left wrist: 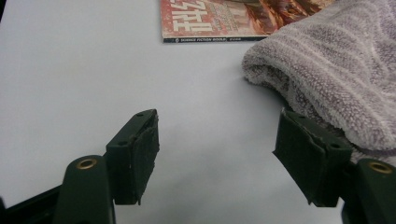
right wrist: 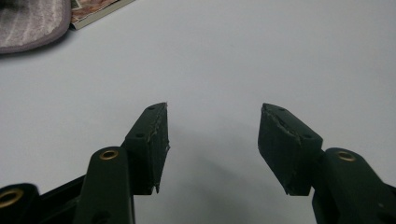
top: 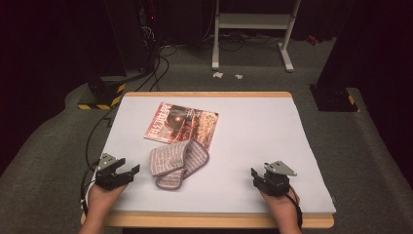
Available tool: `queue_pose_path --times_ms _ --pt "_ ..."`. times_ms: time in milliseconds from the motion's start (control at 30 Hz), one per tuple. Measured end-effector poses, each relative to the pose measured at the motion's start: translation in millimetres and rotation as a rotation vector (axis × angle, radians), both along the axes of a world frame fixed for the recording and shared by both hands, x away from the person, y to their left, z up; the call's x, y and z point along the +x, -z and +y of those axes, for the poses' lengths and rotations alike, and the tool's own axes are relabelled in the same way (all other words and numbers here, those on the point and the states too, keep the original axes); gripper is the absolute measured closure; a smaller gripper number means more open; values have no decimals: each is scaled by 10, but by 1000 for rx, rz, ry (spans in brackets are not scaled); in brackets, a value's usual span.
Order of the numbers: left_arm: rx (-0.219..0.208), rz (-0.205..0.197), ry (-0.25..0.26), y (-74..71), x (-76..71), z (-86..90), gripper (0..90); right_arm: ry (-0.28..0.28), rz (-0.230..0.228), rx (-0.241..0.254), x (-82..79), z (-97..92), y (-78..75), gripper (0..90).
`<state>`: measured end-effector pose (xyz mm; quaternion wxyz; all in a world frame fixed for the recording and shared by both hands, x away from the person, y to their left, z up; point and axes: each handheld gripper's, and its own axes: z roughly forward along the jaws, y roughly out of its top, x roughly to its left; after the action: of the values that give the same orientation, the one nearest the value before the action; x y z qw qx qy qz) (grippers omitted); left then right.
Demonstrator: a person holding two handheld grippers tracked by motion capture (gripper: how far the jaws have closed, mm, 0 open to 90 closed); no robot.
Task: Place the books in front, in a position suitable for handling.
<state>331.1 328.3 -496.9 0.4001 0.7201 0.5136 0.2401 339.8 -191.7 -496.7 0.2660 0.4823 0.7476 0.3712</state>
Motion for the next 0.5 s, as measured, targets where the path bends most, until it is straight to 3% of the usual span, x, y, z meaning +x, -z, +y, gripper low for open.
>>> queue_pose_path --times_ms 500 --pt "-28 -22 16 -14 -17 9 319 -3 0 7 -6 -13 -4 445"
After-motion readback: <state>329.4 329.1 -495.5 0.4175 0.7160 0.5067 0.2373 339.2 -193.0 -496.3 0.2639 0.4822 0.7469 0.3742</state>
